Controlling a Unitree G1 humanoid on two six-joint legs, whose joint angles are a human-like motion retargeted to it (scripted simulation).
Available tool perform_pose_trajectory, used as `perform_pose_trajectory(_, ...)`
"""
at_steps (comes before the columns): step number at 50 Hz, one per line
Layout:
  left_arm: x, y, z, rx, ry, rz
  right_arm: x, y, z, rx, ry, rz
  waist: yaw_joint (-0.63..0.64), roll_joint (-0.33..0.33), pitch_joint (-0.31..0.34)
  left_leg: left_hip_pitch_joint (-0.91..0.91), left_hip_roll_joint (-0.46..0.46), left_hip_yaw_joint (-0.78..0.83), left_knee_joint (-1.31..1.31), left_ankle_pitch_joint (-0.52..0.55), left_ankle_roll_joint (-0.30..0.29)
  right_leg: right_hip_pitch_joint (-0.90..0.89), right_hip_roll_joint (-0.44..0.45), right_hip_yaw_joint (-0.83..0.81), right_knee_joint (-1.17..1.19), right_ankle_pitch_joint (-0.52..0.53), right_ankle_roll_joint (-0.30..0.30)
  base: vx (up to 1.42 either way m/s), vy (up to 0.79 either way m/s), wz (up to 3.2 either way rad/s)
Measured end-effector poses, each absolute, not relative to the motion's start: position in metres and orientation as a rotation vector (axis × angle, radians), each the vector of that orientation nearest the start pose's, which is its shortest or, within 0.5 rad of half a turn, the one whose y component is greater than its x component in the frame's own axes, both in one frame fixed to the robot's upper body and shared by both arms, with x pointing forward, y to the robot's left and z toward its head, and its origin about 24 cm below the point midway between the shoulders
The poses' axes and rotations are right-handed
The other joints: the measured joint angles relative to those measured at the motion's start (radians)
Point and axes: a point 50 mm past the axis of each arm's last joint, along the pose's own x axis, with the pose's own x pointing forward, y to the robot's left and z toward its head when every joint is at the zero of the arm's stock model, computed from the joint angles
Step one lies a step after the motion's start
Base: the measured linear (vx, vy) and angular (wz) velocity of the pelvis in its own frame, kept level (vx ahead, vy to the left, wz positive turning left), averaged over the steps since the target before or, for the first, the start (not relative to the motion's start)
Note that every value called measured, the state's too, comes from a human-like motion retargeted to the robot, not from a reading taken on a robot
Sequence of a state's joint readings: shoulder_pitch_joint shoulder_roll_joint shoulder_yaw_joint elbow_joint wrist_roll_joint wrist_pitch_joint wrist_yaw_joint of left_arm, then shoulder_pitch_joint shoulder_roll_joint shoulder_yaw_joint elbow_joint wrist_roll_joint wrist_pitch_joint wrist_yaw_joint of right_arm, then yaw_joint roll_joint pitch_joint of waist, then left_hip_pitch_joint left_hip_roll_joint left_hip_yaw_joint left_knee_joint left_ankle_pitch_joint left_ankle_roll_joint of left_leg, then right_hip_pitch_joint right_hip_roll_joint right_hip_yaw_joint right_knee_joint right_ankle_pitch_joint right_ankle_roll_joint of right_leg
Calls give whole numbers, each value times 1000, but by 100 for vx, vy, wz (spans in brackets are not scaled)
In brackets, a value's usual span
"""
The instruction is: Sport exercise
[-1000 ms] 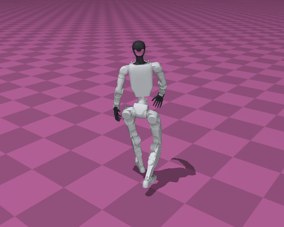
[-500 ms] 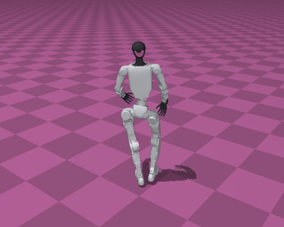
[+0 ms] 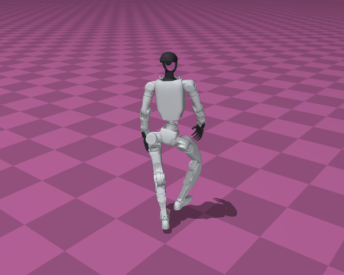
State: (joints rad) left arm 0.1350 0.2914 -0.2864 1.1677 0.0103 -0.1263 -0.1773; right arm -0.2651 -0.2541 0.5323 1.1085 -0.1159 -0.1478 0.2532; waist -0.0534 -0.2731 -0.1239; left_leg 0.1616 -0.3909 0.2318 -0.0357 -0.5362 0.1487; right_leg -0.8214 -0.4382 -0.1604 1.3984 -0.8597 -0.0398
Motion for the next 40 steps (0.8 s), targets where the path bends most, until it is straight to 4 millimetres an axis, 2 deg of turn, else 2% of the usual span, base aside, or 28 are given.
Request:
perform_pose_trajectory(5,58,219,-164,306,1198,-318,203,-164,-118,-534,788,652,-33,53,-24,-13,42,12,11,-25,-23,-121,104,-51,-207,35,49,25,-11,-14)
perform_pose_trajectory(10,82,211,-159,350,1106,-368,190,-172,-123,-519,816,619,-43,76,-50,-4,62,34,12,-19,-54,-205,169,-62,-410,64,93,30,-14,-16)
perform_pose_trajectory(15,120,205,-148,377,976,-369,172,-187,-131,-526,887,574,-38,101,-78,38,86,60,16,19,-81,-224,187,-54,-438,114,80,45,-11,-8)
perform_pose_trajectory(19,143,203,-139,348,890,-333,153,-200,-139,-546,959,555,-13,118,-77,87,118,-27,97,107,-121,-163,221,-22,-348,145,43,61,-16,-43)
perform_pose_trajectory(20,147,203,-136,339,872,-320,148,-203,-141,-554,977,552,-4,121,-71,82,127,-73,156,116,-134,-134,237,-12,-328,147,33,60,-18,-55)
perform_pose_trajectory(22,156,206,-131,326,833,-293,139,-208,-144,-567,1005,543,4,153,-25,-41,197,-121,573,24,-178,-28,275,-42,-311,130,7,51,-15,-30)
perform_pose_trajectory(23,159,207,-128,326,815,-280,135,-210,-146,-572,1018,542,9,166,-13,-107,237,-113,770,26,-197,2,291,-54,-296,122,-5,41,-10,-18)
perform_pose_trajectory(25,167,211,-122,336,773,-258,129,-212,-147,-578,1032,537,23,216,0,-267,355,-116,1153,48,-229,43,350,-107,-286,104,-37,35,-7,-29)
perform_pose_trajectory(27,177,214,-115,343,727,-240,131,-215,-146,-596,1028,523,62,309,-39,-472,515,-154,1429,25,-234,58,471,-185,-370,127,-71,40,-4,-75)
perform_pose_trajectory(30,182,217,-109,349,692,-216,133,-220,-145,-622,1021,493,115,319,-66,-667,594,-174,1590,-86,-177,121,547,-180,-456,127,-73,50,0,-86)
perform_pose_trajectory(33,175,221,-110,328,703,-180,136,-220,-144,-630,994,468,159,299,-77,-816,608,-188,1561,-214,-126,221,595,-136,-555,124,-56,55,3,-85)
perform_pose_trajectory(36,156,226,-119,300,758,-141,142,-217,-141,-634,948,454,175,273,-85,-917,569,-196,1387,-286,-107,328,609,-76,-641,118,-34,58,5,-73)
perform_pose_trajectory(40,121,230,-135,277,871,-97,153,-212,-134,-673,869,472,148,247,-127,-1017,470,-221,1050,-266,-125,412,583,-7,-728,108,-11,57,5,-54)
